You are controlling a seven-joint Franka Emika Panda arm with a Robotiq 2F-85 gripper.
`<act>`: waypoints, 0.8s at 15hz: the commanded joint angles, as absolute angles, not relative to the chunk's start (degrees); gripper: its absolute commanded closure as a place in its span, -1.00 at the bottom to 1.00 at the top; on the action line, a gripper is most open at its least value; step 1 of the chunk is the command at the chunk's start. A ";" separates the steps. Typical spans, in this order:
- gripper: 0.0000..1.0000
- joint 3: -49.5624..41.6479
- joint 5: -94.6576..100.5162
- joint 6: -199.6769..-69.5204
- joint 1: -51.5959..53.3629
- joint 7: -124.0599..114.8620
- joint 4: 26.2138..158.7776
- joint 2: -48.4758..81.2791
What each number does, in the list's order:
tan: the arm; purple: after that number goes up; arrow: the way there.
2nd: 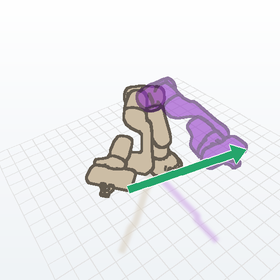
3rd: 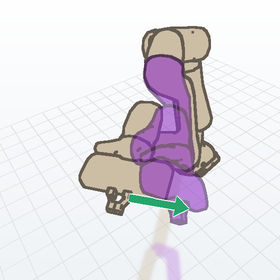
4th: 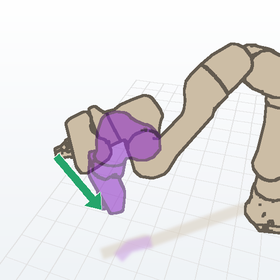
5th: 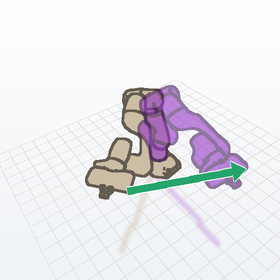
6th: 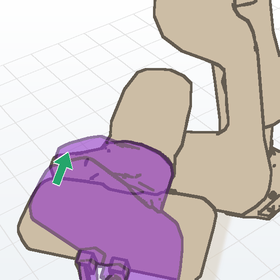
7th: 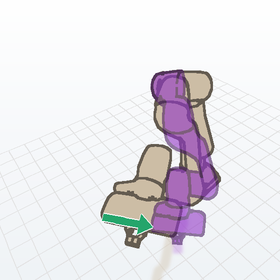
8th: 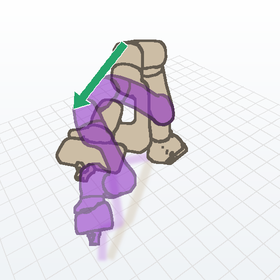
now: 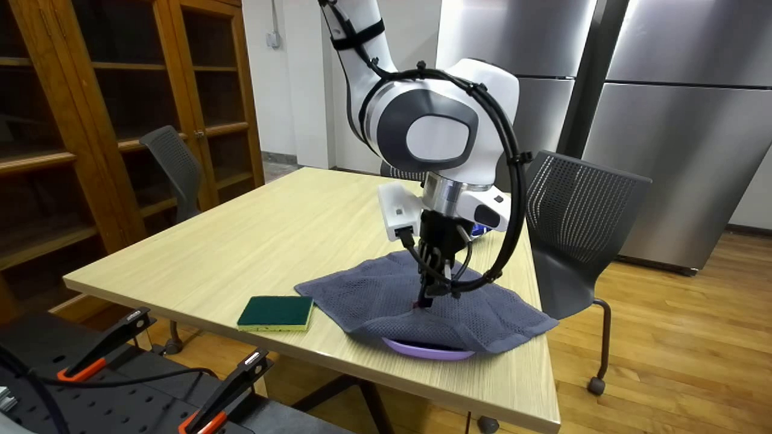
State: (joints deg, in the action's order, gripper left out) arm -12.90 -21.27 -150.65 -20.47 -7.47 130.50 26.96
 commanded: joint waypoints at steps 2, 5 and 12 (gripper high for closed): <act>1.00 -14.49 -20.40 -151.72 -21.01 -6.55 135.56 22.11; 1.00 -15.91 -19.91 -152.27 -20.94 -6.87 137.44 20.88; 1.00 -18.01 -19.66 -153.13 -21.01 -7.41 140.90 19.25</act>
